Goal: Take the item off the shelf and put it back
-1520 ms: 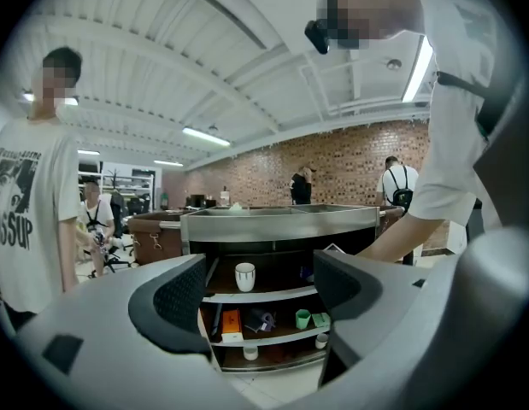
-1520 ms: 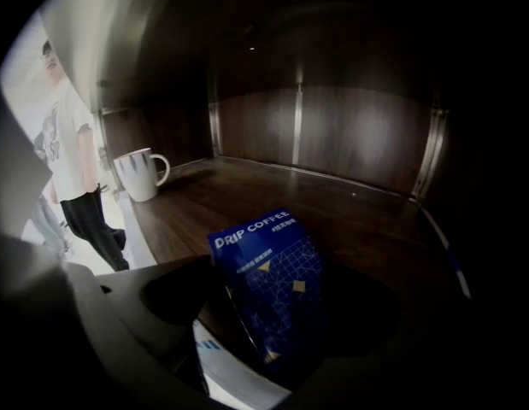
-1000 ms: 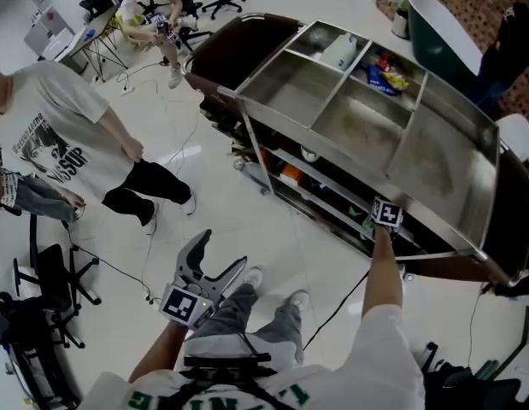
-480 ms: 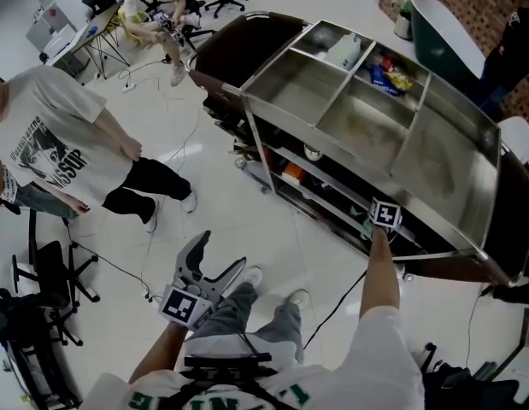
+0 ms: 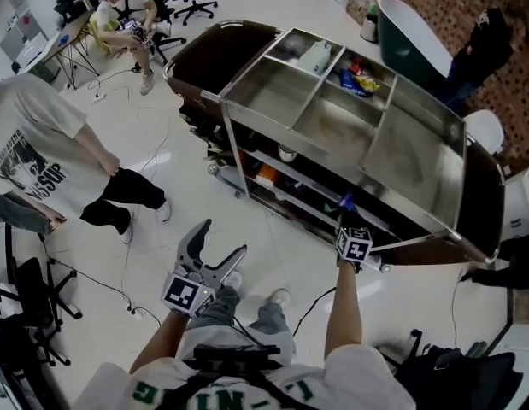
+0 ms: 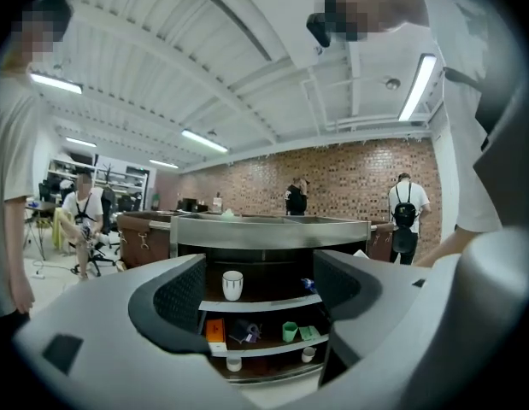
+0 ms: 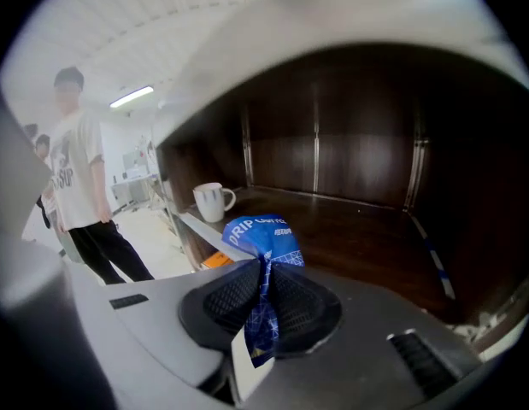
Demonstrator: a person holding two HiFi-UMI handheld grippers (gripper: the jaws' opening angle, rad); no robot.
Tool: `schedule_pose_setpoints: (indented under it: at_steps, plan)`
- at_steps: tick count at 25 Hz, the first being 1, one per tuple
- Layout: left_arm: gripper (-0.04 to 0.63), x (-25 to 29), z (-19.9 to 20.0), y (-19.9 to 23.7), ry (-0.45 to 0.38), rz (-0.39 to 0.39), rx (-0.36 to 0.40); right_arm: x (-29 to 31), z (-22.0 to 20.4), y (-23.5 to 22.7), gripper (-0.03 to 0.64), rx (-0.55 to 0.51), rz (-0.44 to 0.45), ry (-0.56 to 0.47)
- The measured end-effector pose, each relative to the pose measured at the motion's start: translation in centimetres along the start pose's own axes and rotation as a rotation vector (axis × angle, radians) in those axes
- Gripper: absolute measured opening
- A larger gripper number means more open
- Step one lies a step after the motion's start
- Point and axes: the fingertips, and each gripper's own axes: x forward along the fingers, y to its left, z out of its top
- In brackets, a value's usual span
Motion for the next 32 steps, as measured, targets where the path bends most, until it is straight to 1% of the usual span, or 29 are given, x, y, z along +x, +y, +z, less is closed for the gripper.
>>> schedule_pose_setpoints:
  at_steps: [3, 7, 14, 17, 20, 25, 30, 32]
  plan:
    - [0.379, 0.8, 0.9, 0.2, -0.037, -0.022, -0.004, -4.8, 1.5, 2.4, 0.051, 0.037, 0.011, -0.073]
    - [0.379, 1.4, 2.1, 0.4, -0.073, -0.048, 0.014, -11.6, 4.6, 5.3, 0.051, 0.048, 0.022, -0.178]
    - [0.379, 1.9, 4.3, 0.4, -0.148, -0.110, 0.050, -23.1, 10.4, 10.3, 0.051, -0.028, 0.019, -0.337]
    - [0.379, 1.9, 4.9, -0.1, -0.169, -0.144, 0.059, -27.0, 12.4, 12.3, 0.051, -0.040, 0.016, -0.405]
    - [0.379, 2.1, 5.9, -0.8, -0.192, -0.174, 0.068, -29.7, 13.7, 13.5, 0.051, -0.041, 0.015, -0.459]
    - [0.379, 2.1, 7.4, -2.2, -0.235, -0.226, 0.056, -33.2, 14.6, 15.1, 0.051, -0.010, 0.014, -0.550]
    - [0.376, 1.7, 8.1, -2.9, -0.259, -0.265, 0.044, -34.4, 14.5, 15.9, 0.052, -0.004, 0.005, -0.577]
    - [0.362, 1.5, 8.2, -2.9, -0.262, -0.271, 0.061, -34.7, 14.7, 16.0, 0.052, -0.008, 0.003, -0.587]
